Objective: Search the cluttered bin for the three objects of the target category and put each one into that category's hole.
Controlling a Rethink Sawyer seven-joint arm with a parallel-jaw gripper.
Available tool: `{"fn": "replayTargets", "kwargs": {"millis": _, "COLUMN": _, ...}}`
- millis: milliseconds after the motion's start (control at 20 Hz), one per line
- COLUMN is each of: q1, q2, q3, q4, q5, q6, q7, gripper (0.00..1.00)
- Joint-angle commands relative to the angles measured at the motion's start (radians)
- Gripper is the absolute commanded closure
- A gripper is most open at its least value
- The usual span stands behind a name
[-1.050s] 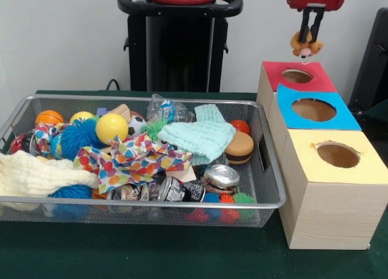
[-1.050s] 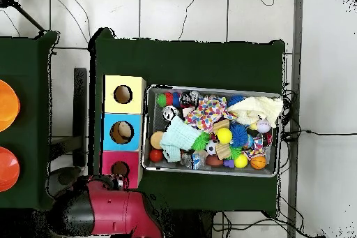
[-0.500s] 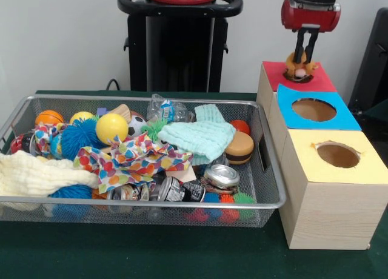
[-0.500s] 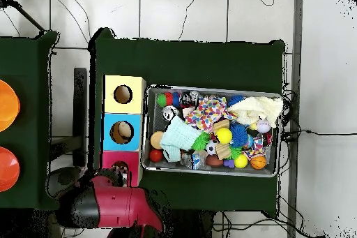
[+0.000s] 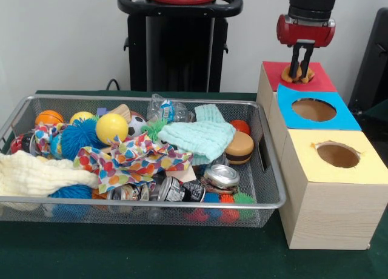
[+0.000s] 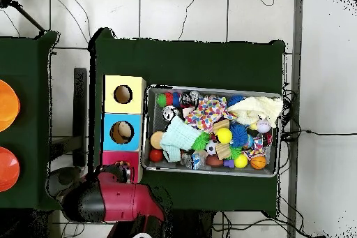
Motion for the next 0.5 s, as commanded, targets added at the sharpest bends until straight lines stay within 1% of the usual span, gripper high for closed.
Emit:
{"fn": "replayTargets", "kwargs": {"millis": 50, "q1": -0.028, "q2": 0.046, "q3": 0.091, "q4": 0.051, "q5": 0.011, "q6": -0.054, "q7": 0.202, "gripper": 1.0}}
{"fn": "replayTargets", "kwargs": {"millis": 500, "q1": -0.025, "q2": 0.067, "q3": 0.088, "q4": 0.048, "q5": 0.007, "q6": -0.076, "q7": 0.207, "gripper": 1.0}}
